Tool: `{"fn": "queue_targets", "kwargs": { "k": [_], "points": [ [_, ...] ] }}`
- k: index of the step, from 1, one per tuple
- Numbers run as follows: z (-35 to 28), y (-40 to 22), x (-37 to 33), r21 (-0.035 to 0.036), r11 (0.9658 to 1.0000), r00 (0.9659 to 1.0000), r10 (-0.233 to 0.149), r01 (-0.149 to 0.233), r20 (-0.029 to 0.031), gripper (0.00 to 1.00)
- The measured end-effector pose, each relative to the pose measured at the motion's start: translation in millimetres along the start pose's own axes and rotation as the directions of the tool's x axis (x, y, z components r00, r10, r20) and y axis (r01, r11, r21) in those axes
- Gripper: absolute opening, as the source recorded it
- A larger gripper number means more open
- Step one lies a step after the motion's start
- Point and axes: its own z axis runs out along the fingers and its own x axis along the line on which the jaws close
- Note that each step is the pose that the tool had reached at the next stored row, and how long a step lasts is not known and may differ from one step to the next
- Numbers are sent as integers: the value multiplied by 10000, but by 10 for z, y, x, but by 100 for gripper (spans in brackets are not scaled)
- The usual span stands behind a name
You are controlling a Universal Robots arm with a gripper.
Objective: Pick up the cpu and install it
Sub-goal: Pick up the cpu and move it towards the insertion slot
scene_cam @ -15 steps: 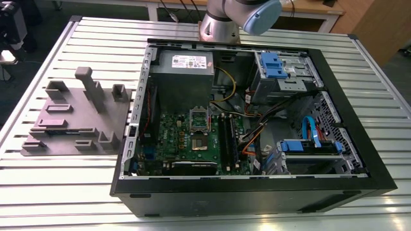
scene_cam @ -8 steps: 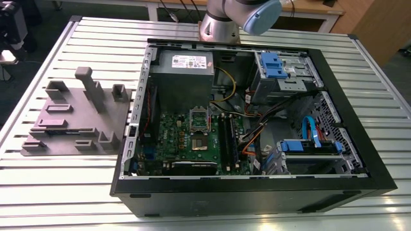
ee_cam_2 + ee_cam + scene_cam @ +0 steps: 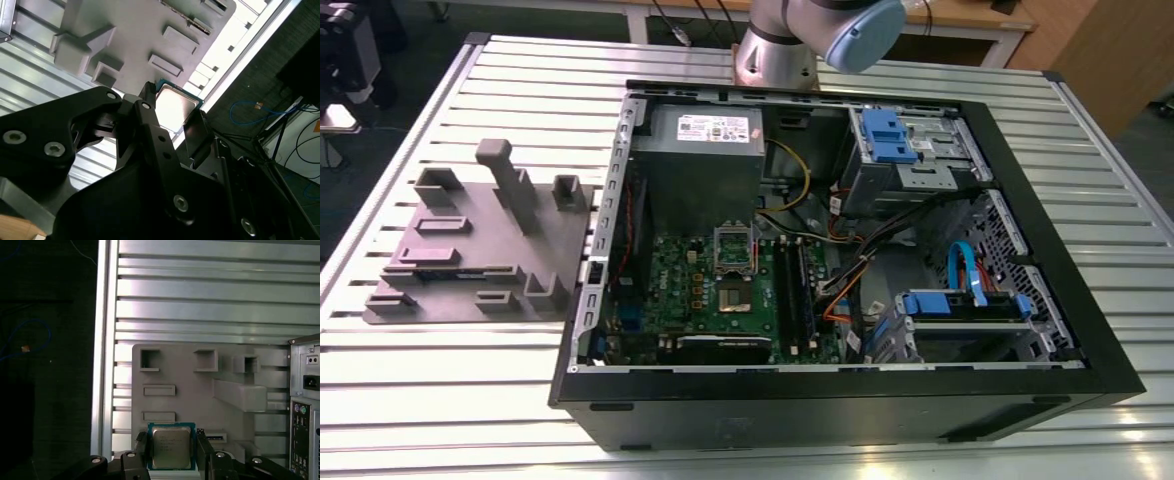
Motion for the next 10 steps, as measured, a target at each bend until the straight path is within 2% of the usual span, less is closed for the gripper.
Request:
{"fn": "queue_targets", "kwargs": {
  "k": [10],
  "points": [
    [2, 0, -51, -1, 10000, 10000, 1, -1, 1, 47]
  ]
}}
